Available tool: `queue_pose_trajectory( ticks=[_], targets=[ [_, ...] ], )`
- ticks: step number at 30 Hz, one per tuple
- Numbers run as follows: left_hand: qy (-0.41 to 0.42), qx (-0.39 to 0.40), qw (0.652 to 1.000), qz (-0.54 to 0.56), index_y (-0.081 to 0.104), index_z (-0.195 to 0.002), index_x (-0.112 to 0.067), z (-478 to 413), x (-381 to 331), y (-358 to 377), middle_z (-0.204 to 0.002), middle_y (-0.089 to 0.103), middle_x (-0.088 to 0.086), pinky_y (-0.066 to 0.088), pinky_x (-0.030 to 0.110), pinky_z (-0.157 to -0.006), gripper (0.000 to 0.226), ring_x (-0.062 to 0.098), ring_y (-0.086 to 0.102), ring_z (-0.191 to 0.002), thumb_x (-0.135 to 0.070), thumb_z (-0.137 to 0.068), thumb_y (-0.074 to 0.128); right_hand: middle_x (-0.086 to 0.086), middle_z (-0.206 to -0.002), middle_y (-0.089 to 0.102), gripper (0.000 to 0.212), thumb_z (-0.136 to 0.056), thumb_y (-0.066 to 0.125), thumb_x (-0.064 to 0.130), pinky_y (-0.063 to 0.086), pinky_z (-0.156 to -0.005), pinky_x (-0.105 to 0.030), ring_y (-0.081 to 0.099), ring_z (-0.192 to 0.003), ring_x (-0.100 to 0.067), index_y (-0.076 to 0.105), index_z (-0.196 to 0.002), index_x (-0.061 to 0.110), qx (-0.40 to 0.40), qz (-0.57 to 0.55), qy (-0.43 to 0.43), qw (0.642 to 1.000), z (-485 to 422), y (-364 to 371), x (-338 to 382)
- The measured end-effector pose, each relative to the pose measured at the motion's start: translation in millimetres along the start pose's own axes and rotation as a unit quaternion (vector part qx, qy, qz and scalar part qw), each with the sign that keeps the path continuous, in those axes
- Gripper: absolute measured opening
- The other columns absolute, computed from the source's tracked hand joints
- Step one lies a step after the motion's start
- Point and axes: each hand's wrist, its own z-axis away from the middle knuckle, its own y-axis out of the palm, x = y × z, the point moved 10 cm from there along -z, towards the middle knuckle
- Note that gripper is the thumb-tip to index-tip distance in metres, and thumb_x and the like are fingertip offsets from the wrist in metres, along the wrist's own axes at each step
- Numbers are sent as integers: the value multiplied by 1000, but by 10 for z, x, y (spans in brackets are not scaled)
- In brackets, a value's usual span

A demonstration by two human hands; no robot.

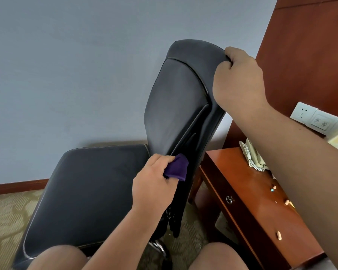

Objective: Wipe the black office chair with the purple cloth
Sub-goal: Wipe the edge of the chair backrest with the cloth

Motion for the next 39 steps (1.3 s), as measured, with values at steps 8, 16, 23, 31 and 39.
queue_pose_trajectory(
  ticks=[8,16,23,31,39],
  targets=[
    [-42,0,998,40,71,-100,-30,-12,46,-62,-89,63,-18,54,28,-68,12,2,61,-77,-29,-88,70,5,-66,32,25,-88,30,4,31,-46,-17,27,-56,-16,28,-69,21,-1,-5,8,1000,3,14,-11],
    [-34,-28,997,60,62,-93,-30,-140,-80,-150,-85,62,-15,47,23,-61,11,4,59,-72,-34,-88,70,5,-67,33,20,-88,30,4,30,-44,-17,27,-57,-16,33,-73,17,-4,4,10,1000,-18,25,-22],
    [-50,-10,997,53,58,-95,-32,2,121,-32,-88,62,-18,44,18,-59,9,0,59,-76,-35,-90,66,5,-73,41,18,-89,30,5,30,-47,-18,32,-60,-15,47,-89,13,-8,-11,10,1000,-19,18,-44],
    [-46,-20,990,130,69,-99,-29,-375,-497,-220,-74,67,-12,55,31,-61,10,9,65,-67,-31,-92,63,5,-72,42,24,-91,31,6,36,-54,-21,34,-59,-15,51,-85,17,-8,-16,14,1000,-21,15,-25],
    [-18,-29,989,144,69,-97,-32,-442,-701,-226,-74,67,-13,59,41,-64,9,11,66,-69,-35,-91,62,5,-79,46,28,-92,31,6,29,-53,-24,38,-66,-15,56,-99,17,-4,-21,19,1000,-20,17,-63]
  ],
)
